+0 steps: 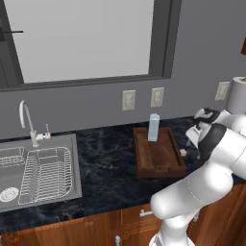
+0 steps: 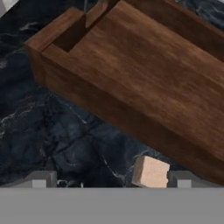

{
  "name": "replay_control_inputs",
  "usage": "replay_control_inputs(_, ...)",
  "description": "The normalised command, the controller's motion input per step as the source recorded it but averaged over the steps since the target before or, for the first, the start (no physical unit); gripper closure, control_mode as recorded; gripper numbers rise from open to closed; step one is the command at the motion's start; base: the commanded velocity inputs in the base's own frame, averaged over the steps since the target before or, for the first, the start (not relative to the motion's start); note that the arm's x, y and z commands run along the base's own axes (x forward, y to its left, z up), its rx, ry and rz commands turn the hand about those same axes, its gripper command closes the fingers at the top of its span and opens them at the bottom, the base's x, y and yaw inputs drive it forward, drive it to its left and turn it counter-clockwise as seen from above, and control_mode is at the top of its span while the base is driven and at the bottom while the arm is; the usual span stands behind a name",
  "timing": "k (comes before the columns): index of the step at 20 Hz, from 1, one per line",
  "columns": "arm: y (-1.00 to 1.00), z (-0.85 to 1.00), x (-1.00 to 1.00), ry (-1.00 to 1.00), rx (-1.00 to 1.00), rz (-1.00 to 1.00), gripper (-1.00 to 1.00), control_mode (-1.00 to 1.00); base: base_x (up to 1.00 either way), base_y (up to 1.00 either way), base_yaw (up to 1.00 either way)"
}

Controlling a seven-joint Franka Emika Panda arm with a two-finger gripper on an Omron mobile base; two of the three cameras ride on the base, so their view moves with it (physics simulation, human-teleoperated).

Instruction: Take out the milk from the fridge and place it on the tray on the counter. Then take the sugar cube near the tray and place it in the tray.

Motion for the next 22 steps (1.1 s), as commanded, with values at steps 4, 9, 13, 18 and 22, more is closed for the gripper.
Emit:
replay_control_inputs(4,0.00,-0.02,0.44,0.15,0.00,0.00,-1.00,-1.00,0.00,0.00,0.00)
replay_control_inputs(9,-0.03,-0.04,0.31,0.06,0.00,0.00,-1.00,-1.00,0.00,0.00,0.00)
replay_control_inputs(13,0.00,-0.14,0.28,0.00,0.00,0.00,-1.00,-1.00,0.00,0.00,0.00)
replay_control_inputs(18,0.00,-0.18,0.14,0.00,0.00,0.00,-1.00,-1.00,0.00,0.00,0.00)
replay_control_inputs(22,0.00,-0.15,0.00,0.00,0.00,-0.09,-1.00,-1.00,0.00,0.00,0.00)
